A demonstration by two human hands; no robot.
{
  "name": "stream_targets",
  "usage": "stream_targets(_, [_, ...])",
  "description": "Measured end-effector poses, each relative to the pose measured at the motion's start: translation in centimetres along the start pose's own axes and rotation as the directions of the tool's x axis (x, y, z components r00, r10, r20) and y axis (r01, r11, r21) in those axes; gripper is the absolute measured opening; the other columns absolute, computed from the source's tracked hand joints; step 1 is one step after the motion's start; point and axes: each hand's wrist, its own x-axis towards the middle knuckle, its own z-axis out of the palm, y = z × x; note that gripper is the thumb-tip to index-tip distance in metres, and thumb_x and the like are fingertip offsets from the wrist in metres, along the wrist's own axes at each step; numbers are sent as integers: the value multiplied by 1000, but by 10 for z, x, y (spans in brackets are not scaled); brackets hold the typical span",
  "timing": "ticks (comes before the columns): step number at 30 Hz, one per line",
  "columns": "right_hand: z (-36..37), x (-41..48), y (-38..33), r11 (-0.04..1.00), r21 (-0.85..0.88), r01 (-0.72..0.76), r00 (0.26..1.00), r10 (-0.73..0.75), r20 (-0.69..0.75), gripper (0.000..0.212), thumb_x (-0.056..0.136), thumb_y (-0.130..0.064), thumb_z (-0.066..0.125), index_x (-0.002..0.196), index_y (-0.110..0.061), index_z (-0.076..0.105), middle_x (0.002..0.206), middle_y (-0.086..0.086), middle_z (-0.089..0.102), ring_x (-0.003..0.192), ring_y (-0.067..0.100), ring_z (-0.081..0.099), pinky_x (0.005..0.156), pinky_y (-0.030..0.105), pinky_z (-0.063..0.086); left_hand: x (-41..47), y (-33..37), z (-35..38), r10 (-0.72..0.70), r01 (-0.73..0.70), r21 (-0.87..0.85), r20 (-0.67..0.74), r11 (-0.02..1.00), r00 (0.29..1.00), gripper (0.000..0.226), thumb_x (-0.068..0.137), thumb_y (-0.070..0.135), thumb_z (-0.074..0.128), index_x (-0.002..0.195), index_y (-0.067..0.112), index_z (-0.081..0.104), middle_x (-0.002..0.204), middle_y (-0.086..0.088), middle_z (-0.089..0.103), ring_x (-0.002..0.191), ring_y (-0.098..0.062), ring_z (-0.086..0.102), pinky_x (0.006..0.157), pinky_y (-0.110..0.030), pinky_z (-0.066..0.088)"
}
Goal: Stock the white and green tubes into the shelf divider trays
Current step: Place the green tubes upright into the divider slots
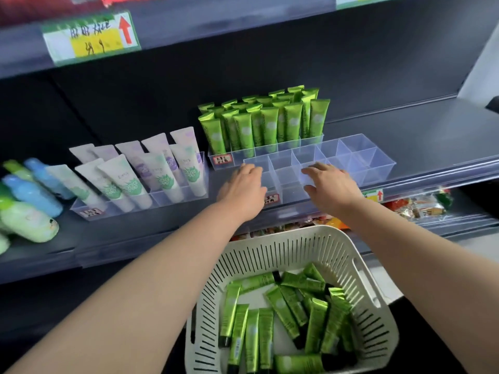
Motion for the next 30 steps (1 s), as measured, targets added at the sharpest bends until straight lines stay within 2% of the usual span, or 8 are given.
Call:
stream_targets(2, [3,-7,10,993,-83,-88,996,89,18,51,95,-34,48,141,-15,38,146,8,38,135,28,33,107,42,29,-2,13,5,114,-118,41,83,992,990,46,101,36,41,143,16,41,149,-3,40,135,-23,37,111,-39,26])
stream_targets(5, [11,-15,12,983,-113,-147,986,154,58,56,95,-33,47,145,-14,30,148,8,35,142,27,20,113,47,20,-9,15,10,108,-124,64,207,990,972,45,101,44,36,138,21,45,141,-3,51,128,-26,47,112,-42,21])
stream_targets(11, [22,-20,-31,982,-187,-4,998,14,55,68,91,-19,46,151,-17,14,153,2,30,145,21,15,116,55,0,-31,-30,-2,-6,-35,197,205,980,979,48,100,51,34,141,28,41,140,-1,53,126,-26,49,115,-48,17])
stream_targets(16, [34,-23,-61,984,-151,95,995,-88,51,68,92,-20,44,152,-16,11,154,3,28,144,25,16,118,45,8,-48,-64,-5,-46,-16,296,202,955,978,50,98,49,37,142,24,40,133,-5,58,125,-27,50,117,-48,9])
stream_targets(21, [31,-29,-58,991,-68,113,993,-110,34,70,90,-11,46,152,-19,13,158,2,15,147,22,4,119,44,5,-58,-62,4,43,-66,220,108,973,993,61,100,40,43,153,19,20,154,-3,34,140,-23,33,120,-44,9])
stream_targets(25, [35,-55,-52,977,-28,213,967,-215,-134,62,87,-6,49,145,-18,33,155,4,26,145,21,14,117,44,14,-80,-52,26,200,-192,116,-58,974,978,51,100,24,47,148,18,34,154,2,35,141,-16,30,121,-35,8])
stream_targets(27, [47,-75,-46,967,-22,254,958,-255,-130,57,87,-8,52,141,-20,40,151,2,34,143,20,22,115,41,18,-97,-47,47,222,-219,78,-29,973,975,45,100,22,47,145,20,41,149,4,41,138,-14,35,121,-33,7])
stream_targets(30, [75,-106,-33,969,-42,245,968,-242,66,54,88,-14,50,140,-26,42,151,-3,33,141,17,24,113,37,20,-125,-45,88,182,-190,41,149,981,972,40,100,21,47,140,21,46,142,4,49,131,-14,43,117,-33,18])
